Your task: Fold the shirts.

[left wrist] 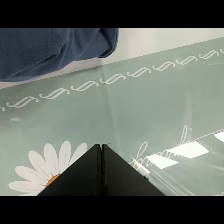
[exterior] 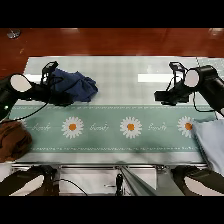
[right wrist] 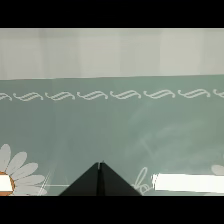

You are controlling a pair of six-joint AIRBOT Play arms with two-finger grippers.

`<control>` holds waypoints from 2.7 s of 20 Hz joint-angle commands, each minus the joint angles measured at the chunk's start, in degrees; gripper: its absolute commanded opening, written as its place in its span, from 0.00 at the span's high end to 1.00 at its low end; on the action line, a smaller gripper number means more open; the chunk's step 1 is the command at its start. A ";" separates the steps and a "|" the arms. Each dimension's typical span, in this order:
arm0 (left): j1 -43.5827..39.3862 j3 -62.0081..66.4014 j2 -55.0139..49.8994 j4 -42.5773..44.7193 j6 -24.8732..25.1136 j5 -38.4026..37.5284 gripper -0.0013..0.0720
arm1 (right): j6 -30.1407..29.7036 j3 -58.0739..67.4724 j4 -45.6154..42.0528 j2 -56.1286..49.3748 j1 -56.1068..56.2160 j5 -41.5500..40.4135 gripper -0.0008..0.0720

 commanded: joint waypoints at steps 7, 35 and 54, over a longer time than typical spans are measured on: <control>-0.02 -0.02 0.00 -0.02 0.13 0.02 0.94 | 0.00 0.00 0.04 -0.02 0.02 0.00 0.96; 6.97 21.57 -29.94 9.57 -12.76 7.56 0.91 | -0.44 -0.04 -1.88 -1.20 0.15 -6.82 0.13; -6.71 50.18 7.96 2.03 -8.17 1.73 0.95 | 1.92 -0.02 -4.39 31.06 0.15 -0.81 0.13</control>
